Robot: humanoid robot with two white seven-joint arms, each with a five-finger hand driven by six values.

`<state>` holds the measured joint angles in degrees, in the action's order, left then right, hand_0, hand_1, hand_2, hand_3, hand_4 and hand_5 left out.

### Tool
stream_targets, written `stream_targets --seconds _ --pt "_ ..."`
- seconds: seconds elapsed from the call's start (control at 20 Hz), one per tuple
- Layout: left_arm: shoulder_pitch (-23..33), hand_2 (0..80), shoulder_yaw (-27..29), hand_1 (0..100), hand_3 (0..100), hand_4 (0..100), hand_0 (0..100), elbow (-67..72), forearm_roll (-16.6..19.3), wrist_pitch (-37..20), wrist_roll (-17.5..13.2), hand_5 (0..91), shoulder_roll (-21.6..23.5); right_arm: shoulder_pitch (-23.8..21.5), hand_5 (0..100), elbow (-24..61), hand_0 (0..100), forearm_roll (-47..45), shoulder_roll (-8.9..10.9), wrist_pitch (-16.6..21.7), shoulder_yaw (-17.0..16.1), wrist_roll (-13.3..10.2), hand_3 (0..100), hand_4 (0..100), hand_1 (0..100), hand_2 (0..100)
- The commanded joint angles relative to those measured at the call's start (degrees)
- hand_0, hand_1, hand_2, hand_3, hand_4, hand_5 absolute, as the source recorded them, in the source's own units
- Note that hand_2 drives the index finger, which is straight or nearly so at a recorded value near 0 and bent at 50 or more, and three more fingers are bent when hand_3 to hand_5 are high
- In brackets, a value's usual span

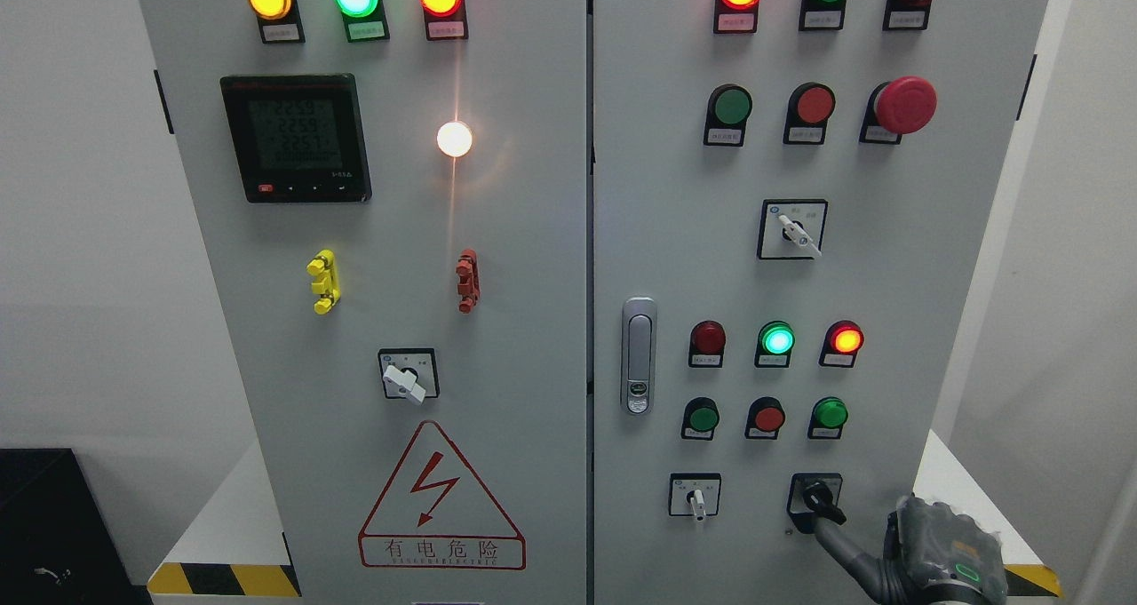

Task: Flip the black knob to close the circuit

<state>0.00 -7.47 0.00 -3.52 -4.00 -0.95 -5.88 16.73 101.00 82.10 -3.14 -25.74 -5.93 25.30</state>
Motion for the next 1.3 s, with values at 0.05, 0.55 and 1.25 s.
stream_targets --seconds 0.05,0.55,1.25 --pt "1.23 0.0 0.00 56 0 0 12 -1.32 0.00 0.05 -0.02 0.0 -0.01 -1.17 97 1.22 0 0.08 -0.11 -0.01 1.36 -0.43 100 92 3 92" --pt "1.23 0.0 0.00 56 0 0 12 -1.32 0.00 0.05 -0.02 0.0 0.08 -1.79 97 0.08 0 0.16 -0.11 -0.10 3.73 -0.96 100 92 3 92" --pt "1.23 0.0 0.00 56 0 0 12 -1.32 0.00 0.05 -0.02 0.0 -0.01 -2.40 97 1.13 0 -0.28 -0.29 -0.10 5.05 -1.83 100 92 3 92"
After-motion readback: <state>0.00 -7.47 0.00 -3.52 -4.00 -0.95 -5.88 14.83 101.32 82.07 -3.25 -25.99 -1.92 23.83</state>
